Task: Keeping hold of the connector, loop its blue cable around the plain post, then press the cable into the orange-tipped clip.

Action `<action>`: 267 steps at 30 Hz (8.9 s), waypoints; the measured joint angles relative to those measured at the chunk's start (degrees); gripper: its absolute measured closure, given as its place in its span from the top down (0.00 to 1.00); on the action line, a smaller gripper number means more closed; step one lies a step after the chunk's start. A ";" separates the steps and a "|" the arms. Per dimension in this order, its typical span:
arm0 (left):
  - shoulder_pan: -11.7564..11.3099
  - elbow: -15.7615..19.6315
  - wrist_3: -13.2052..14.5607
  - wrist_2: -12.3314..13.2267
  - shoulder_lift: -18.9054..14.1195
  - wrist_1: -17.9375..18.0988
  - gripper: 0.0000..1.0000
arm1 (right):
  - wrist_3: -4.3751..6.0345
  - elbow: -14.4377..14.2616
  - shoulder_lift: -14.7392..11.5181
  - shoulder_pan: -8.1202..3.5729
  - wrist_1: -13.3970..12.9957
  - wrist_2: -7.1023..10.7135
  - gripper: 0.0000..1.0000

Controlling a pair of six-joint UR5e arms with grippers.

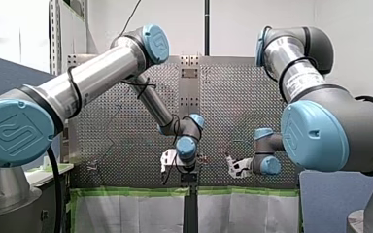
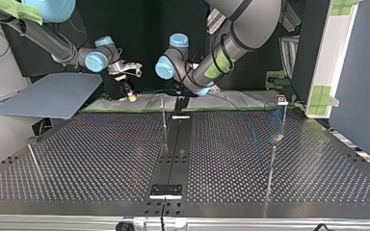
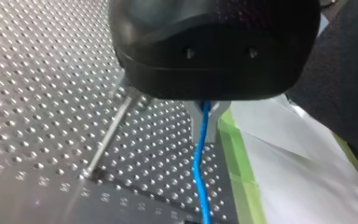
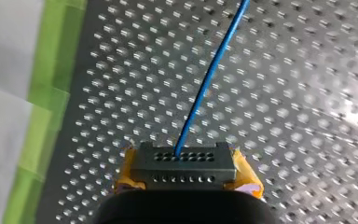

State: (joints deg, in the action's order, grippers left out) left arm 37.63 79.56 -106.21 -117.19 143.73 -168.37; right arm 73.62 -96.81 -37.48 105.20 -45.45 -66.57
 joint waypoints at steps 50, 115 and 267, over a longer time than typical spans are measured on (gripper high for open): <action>-6.67 -5.27 -4.78 11.53 1.49 3.49 0.00 | 7.81 1.62 -0.99 -0.67 -3.16 -7.11 0.00; -14.22 -11.70 -8.92 16.66 5.04 2.83 0.00 | 10.19 18.98 5.40 -3.07 6.39 -10.82 0.00; -2.69 25.96 7.91 8.05 -25.65 19.71 1.00 | 13.79 19.50 6.82 -2.20 9.13 -9.83 0.00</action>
State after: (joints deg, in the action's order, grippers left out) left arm 34.94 105.52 -98.30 -109.14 118.08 -148.66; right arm 87.41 -77.31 -30.66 102.99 -36.32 -76.39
